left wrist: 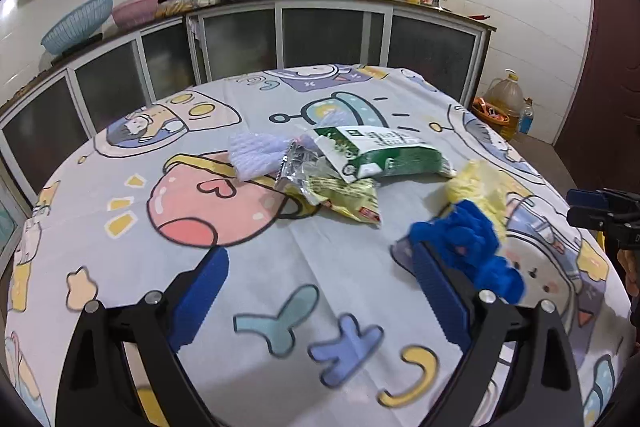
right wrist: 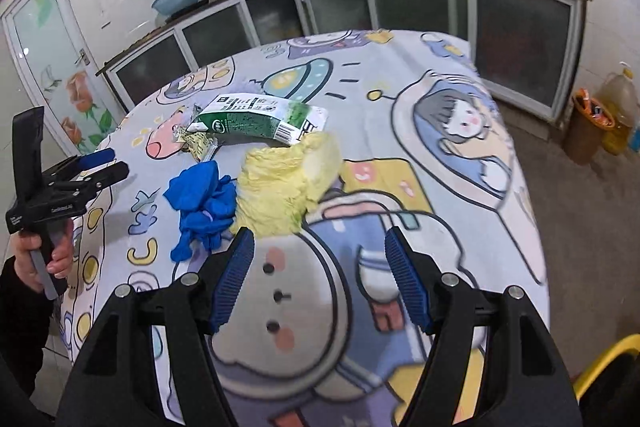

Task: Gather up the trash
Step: 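Return both tools from the bin toward the table, then grasp the silver snack wrapper with left tool while right tool grasps the yellow plastic bag, then lift the silver wrapper with left tool while right tool lifts the yellow bag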

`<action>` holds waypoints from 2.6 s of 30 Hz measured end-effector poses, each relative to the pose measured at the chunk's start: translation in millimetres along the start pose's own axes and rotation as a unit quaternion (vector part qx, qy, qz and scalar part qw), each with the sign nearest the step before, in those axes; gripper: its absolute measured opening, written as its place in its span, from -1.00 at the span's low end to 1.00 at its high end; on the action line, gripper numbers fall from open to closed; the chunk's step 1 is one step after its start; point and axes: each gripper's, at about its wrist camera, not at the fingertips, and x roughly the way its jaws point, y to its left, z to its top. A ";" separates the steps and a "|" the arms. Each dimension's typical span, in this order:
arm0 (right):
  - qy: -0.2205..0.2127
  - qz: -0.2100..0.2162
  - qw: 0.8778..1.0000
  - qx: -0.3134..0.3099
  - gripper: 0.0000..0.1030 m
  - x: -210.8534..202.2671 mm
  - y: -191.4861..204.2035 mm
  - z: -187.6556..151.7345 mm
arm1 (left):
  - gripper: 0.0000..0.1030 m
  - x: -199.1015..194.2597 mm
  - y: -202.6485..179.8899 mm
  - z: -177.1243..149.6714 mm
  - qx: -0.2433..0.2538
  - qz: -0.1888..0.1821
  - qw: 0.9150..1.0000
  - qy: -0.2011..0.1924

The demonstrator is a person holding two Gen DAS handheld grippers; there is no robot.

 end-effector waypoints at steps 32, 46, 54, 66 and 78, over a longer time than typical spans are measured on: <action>0.048 0.002 0.999 0.006 0.33 92.3 -8.5 44.0 | 0.74 110.5 20.4 37.9 -0.024 -0.113 0.992 0.057; 0.070 -0.029 0.996 -0.042 -0.79 108.6 10.8 45.4 | -0.41 130.5 9.7 39.9 -0.009 -0.104 0.992 0.064; 0.064 0.021 0.998 -0.015 -0.89 78.6 6.3 48.7 | -0.72 100.6 26.1 33.3 -0.018 -0.116 0.991 0.057; 0.013 0.039 0.999 -0.010 -0.89 7.6 20.6 44.6 | -0.73 -2.7 48.0 -0.4 -0.048 -0.130 0.990 0.013; -0.026 0.036 0.999 0.004 -0.89 -54.4 19.1 33.6 | -0.73 -71.9 73.6 -49.6 -0.100 -0.105 0.989 -0.011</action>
